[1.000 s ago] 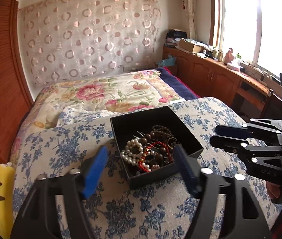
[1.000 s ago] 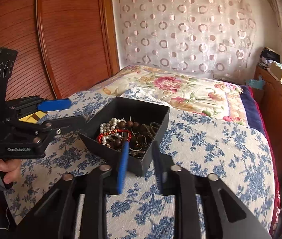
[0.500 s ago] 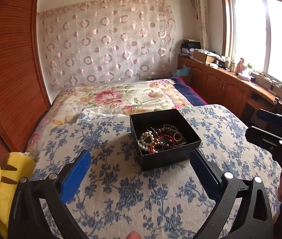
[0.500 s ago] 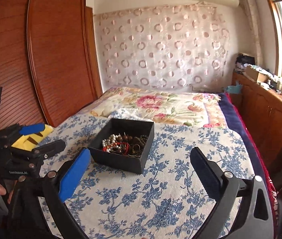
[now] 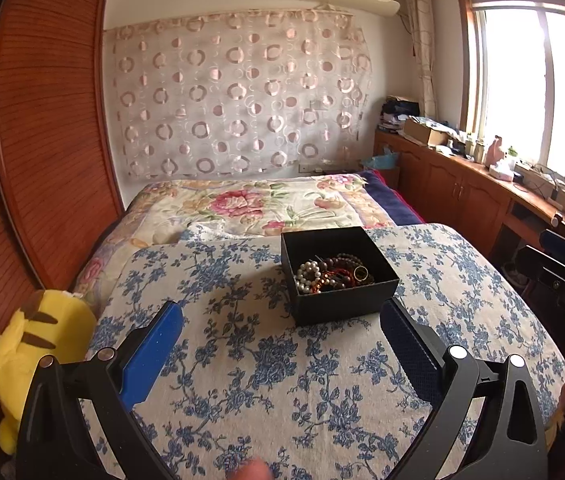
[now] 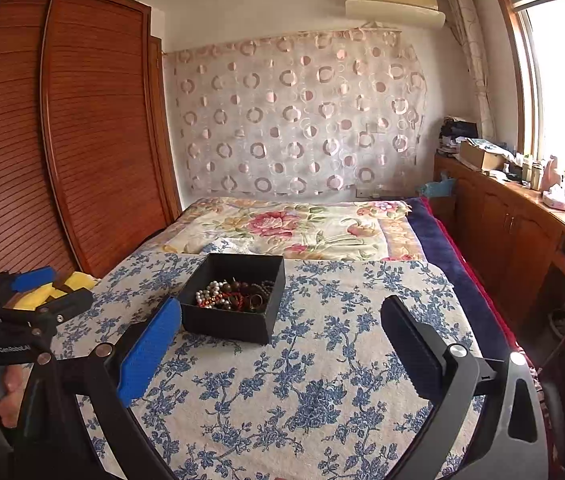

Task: Organize jewelry

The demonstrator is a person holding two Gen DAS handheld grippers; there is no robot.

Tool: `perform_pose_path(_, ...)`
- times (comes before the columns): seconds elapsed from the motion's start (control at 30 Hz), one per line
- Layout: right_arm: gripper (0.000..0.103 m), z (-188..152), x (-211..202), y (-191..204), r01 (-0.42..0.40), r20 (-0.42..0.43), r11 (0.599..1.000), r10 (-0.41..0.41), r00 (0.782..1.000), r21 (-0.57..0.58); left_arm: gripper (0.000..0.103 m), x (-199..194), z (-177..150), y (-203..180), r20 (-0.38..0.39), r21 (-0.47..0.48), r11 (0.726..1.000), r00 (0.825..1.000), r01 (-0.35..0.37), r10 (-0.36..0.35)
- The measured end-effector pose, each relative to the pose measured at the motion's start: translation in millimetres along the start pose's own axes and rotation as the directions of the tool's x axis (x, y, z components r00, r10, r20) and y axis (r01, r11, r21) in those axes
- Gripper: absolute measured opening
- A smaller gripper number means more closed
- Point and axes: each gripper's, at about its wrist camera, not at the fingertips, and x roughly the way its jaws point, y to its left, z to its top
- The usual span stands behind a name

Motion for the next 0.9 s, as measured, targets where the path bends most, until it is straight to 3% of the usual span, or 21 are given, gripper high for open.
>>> perform_pose_path(0.9,0.101,-11,6,-2,0.0,-0.021,1.0,0.0,1.0,0.014,0.096,-7,-1,-2,0.018,0.006,1.0,1.0,-0.001,0.001)
